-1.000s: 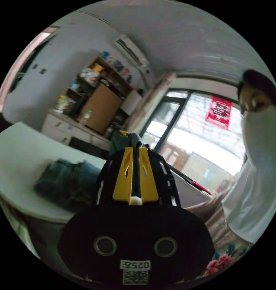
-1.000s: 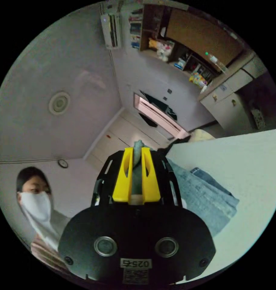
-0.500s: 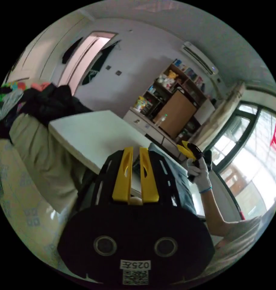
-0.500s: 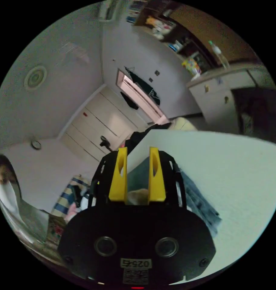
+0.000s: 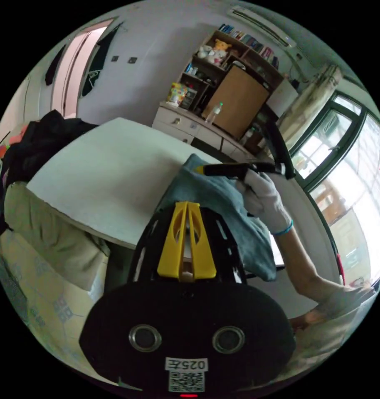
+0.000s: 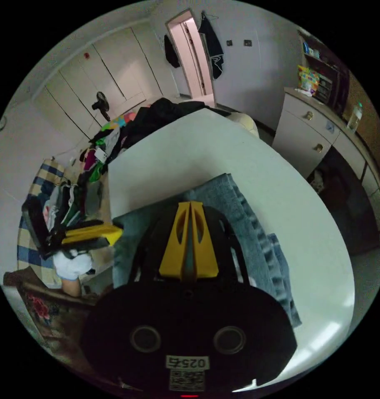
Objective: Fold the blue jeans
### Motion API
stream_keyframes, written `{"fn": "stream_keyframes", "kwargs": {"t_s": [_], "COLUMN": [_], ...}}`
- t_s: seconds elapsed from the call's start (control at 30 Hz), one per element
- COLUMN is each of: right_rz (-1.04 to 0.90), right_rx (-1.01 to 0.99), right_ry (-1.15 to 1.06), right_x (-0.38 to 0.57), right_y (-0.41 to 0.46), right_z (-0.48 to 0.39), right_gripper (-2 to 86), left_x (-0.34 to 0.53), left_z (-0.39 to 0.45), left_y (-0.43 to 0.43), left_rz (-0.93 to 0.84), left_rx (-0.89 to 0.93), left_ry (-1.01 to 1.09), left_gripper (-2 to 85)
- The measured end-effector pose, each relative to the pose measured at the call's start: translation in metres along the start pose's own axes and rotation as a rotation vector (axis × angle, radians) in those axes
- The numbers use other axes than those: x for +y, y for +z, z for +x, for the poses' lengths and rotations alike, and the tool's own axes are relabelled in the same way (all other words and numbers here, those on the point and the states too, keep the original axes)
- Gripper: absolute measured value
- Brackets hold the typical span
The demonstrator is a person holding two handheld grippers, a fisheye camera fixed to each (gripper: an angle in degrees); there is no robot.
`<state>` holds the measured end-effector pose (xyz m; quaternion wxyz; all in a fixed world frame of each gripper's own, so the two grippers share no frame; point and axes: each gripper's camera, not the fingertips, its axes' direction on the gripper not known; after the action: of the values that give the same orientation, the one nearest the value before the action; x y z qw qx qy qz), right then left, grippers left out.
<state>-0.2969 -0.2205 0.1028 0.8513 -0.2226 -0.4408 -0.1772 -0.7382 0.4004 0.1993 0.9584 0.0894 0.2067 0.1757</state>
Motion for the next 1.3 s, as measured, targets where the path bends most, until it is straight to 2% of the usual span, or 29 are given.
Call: {"fn": "stream_keyframes", "kwargs": {"t_s": [0.07, 0.13, 0.23, 0.27, 0.3, 0.33, 0.37, 0.43, 0.5, 0.57, 0.63, 0.7, 0.77, 0.83, 0.9, 1.0, 1.1, 1.17, 1.27, 1.3], "right_rz": [0.118, 0.201, 0.269, 0.227, 0.175, 0.206, 0.276, 0.265, 0.337, 0.379, 0.297, 0.206, 0.044, 0.096, 0.112, 0.301, 0.509, 0.623, 0.645, 0.645], "right_rx": [-0.027, -0.046, -0.001, 0.051, 0.083, 0.100, 0.038, -0.011, 0.103, 0.355, 0.513, 0.586, 0.439, 0.369, 0.331, 0.379, 0.256, 0.137, -0.056, -0.067], "right_ry": [0.045, 0.100, 0.230, 0.272, 0.282, 0.249, 0.302, 0.309, 0.289, 0.259, 0.248, 0.210, 0.208, 0.229, 0.263, 0.265, 0.330, 0.437, 0.549, 0.548], "right_x": [0.051, 0.101, 0.179, 0.198, 0.204, 0.217, 0.229, 0.228, 0.223, 0.202, 0.177, 0.156, 0.143, 0.153, 0.167, 0.221, 0.296, 0.351, 0.386, 0.389], "right_y": [-0.042, -0.068, -0.083, -0.072, -0.060, -0.046, -0.047, -0.056, -0.079, -0.104, -0.101, -0.087, -0.052, -0.061, -0.077, -0.112, -0.128, -0.124, -0.110, -0.108], "right_z": [-0.012, -0.022, -0.036, -0.039, -0.040, -0.042, -0.037, -0.032, -0.038, -0.039, -0.026, -0.010, 0.025, 0.038, 0.040, -0.002, -0.048, -0.061, -0.050, -0.049], "right_gripper": [-0.9, -0.9, -0.9, -0.9, -0.9, -0.9, -0.9, -0.9, -1.0, -1.0, -1.0, -1.0, -1.0, -0.9, -0.9, -0.5, 1.2, 7.3, 17.2, 18.1], "left_x": [0.001, -0.002, -0.002, 0.000, 0.004, 0.010, 0.011, 0.013, 0.018, 0.030, 0.042, 0.056, 0.077, 0.083, 0.079, 0.078, 0.077, 0.071, 0.049, 0.041], "left_z": [0.012, 0.026, 0.055, 0.062, 0.064, 0.060, 0.055, 0.058, 0.074, 0.105, 0.132, 0.156, 0.171, 0.165, 0.159, 0.141, 0.110, 0.080, 0.052, 0.048], "left_y": [-0.022, -0.022, 0.007, 0.035, 0.046, 0.044, 0.042, 0.033, 0.019, 0.011, 0.019, 0.040, 0.079, 0.077, 0.068, 0.026, -0.009, -0.029, -0.046, -0.047], "left_rz": [0.041, 0.004, -0.089, -0.206, -0.237, -0.161, -0.164, -0.177, -0.165, -0.160, -0.179, -0.239, -0.350, -0.306, -0.345, -0.219, -0.121, -0.031, 0.066, 0.065], "left_rx": [0.126, 0.236, 0.165, 0.065, 0.044, 0.084, 0.120, 0.110, 0.107, 0.339, 0.468, 0.395, 0.282, 0.345, 0.375, 0.312, 0.244, 0.205, 0.098, 0.075], "left_ry": [0.080, 0.133, 0.204, 0.223, 0.245, 0.233, 0.196, 0.180, 0.223, 0.291, 0.335, 0.351, 0.347, 0.295, 0.286, 0.252, 0.148, 0.036, 0.001, 0.011], "left_gripper": [-1.0, -1.1, -1.0, -1.0, -1.0, -0.9, -0.9, -0.9, -1.0, -1.0, -1.0, -0.9, -0.9, -0.9, -0.8, -0.4, 3.5, 9.1, 10.1, 10.2]}}
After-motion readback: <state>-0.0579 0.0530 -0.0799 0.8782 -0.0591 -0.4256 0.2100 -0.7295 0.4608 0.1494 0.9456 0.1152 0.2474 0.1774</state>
